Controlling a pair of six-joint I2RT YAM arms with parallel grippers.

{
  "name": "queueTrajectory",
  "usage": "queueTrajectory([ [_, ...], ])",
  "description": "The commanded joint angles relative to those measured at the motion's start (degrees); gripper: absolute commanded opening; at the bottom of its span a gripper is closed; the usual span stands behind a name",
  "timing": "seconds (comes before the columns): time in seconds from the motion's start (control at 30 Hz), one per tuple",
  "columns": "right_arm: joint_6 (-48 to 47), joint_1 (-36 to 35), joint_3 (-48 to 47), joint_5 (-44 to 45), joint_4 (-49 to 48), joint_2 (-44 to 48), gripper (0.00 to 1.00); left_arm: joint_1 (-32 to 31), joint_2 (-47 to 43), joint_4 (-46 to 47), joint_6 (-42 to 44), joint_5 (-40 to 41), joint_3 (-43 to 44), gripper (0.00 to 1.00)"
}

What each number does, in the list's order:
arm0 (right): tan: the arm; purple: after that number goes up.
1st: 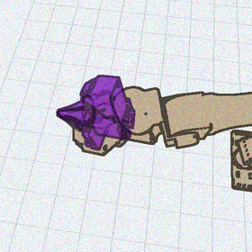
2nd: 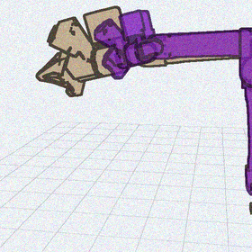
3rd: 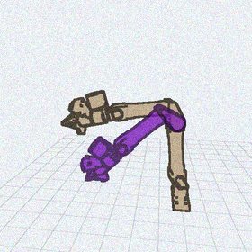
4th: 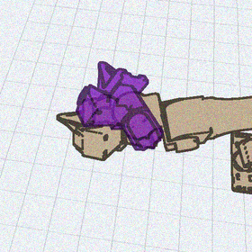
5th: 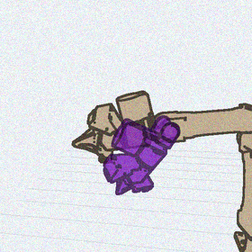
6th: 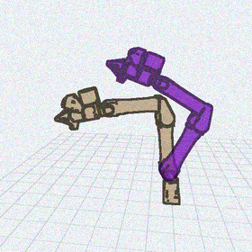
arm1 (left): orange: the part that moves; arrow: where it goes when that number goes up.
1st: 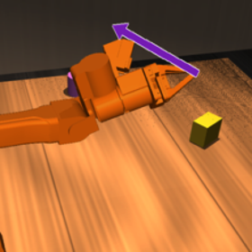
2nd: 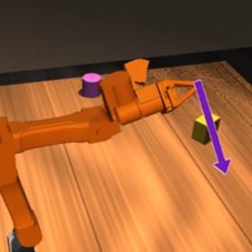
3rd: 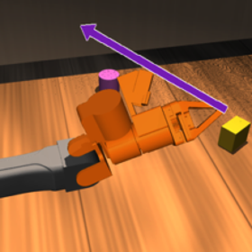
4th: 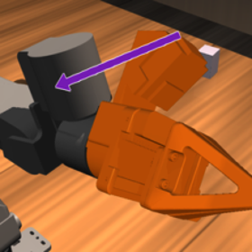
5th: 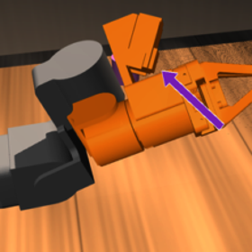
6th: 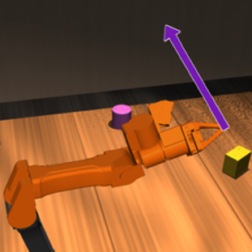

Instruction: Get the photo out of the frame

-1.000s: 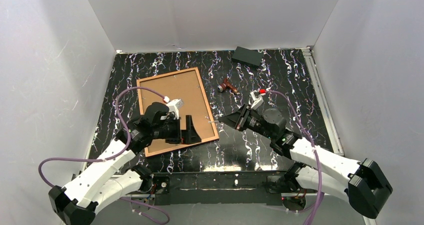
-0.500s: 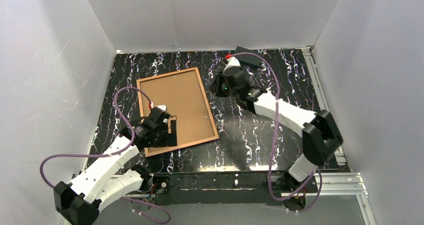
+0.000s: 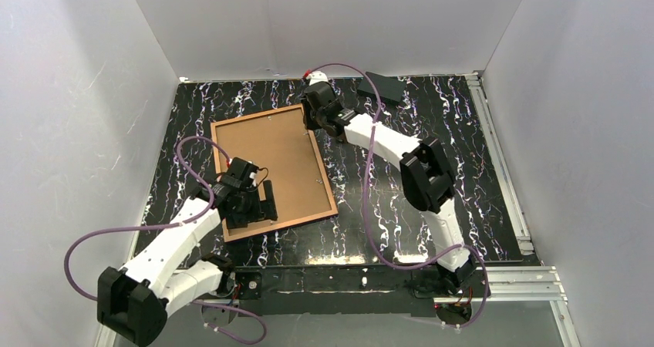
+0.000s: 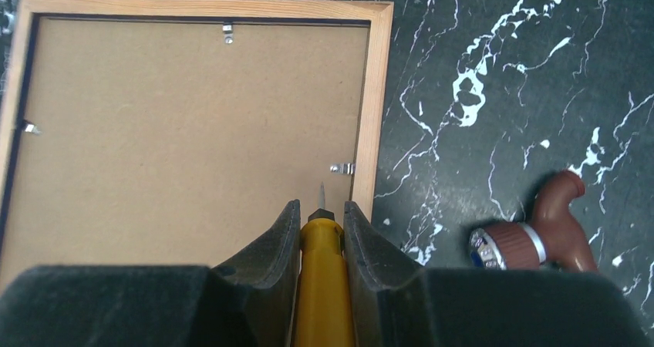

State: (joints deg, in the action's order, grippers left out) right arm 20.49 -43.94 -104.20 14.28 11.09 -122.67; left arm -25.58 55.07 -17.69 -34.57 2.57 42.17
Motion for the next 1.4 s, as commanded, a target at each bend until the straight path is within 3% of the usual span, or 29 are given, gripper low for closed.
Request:
queueTrajectory([
  [0.0,-6.34,0.20,-8.77,1.53,2.97,-4.00,0.01,0.79,4.08,-0.65,-2.58,-7.46,-0.95,0.86],
  [0.43,-11.50,0.15,-23.95,3.31,10.09,-15.60,0.01,2.85,14.83,0.94,-3.28,-8.94,2.69,0.87],
  [0.97,-15.68,-1.48,-25.82,7.05,15.08,-18.74,0.01,4.49,16.50,2.52,-8.58,-8.57,-0.45,0.89],
  [1.37,-13.13,-1.97,-25.24,-3.70,22.68,-17.61,0.01,4.66,16.69,4.01,-10.69,-7.28,-3.34,0.89],
])
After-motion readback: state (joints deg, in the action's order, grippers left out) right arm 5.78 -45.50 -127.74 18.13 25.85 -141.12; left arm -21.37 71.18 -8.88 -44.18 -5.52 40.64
